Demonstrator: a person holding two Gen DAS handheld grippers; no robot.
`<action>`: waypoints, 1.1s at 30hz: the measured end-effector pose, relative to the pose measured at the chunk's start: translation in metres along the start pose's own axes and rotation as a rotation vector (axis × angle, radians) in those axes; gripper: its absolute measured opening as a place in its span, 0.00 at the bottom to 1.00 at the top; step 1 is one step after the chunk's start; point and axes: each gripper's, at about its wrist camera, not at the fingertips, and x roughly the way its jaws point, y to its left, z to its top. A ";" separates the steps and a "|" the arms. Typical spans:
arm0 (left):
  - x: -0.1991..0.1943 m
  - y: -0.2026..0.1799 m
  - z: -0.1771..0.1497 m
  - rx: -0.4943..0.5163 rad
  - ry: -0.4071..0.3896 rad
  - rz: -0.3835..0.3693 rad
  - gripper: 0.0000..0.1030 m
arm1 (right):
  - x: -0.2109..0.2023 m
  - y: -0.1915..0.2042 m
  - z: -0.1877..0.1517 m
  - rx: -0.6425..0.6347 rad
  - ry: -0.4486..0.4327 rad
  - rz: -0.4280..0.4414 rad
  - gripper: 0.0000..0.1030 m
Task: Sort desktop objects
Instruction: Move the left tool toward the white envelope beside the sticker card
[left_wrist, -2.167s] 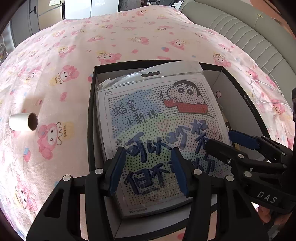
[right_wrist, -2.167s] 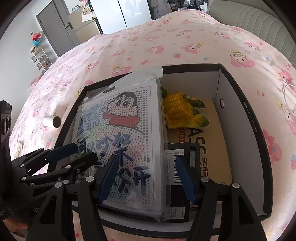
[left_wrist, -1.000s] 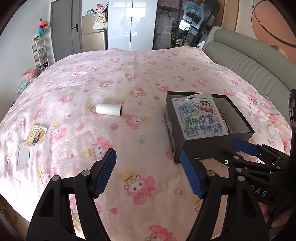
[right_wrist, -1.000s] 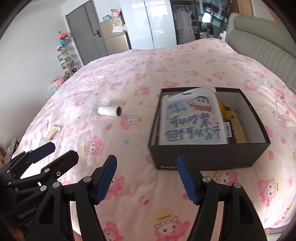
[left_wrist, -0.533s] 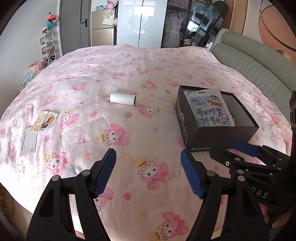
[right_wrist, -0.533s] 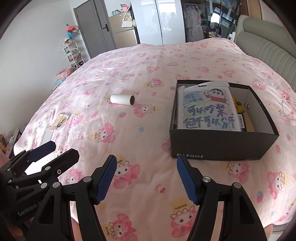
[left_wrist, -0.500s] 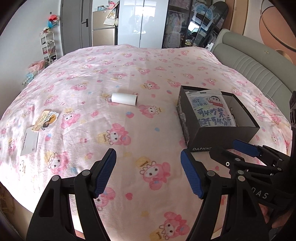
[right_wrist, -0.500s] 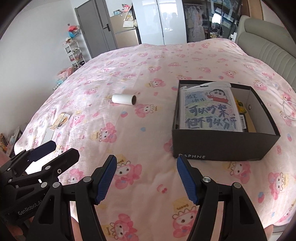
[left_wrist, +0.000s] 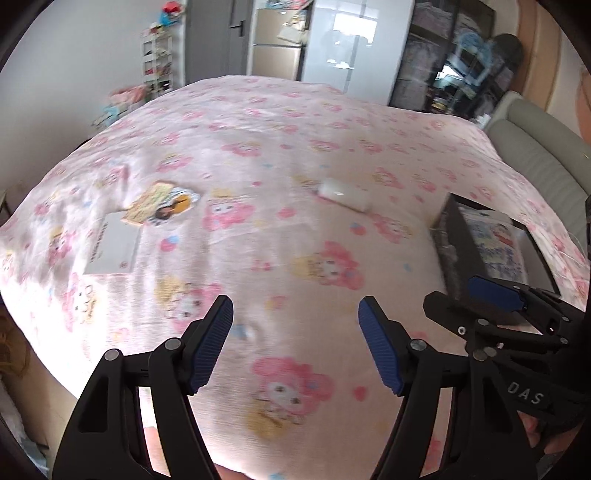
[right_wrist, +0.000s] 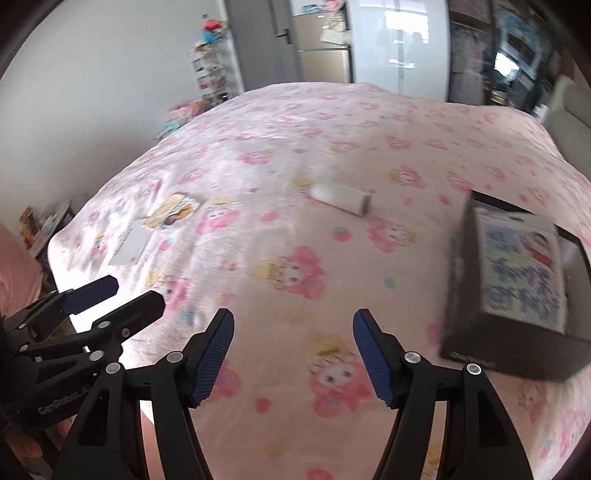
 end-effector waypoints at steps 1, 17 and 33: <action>0.004 0.013 0.002 -0.014 0.006 0.017 0.69 | 0.008 0.011 0.005 -0.020 0.005 0.013 0.63; 0.056 0.200 0.009 -0.250 0.034 0.182 0.60 | 0.120 0.156 0.049 -0.160 0.106 0.153 0.63; 0.122 0.285 0.014 -0.404 0.066 0.133 0.57 | 0.209 0.220 0.059 -0.207 0.221 0.232 0.62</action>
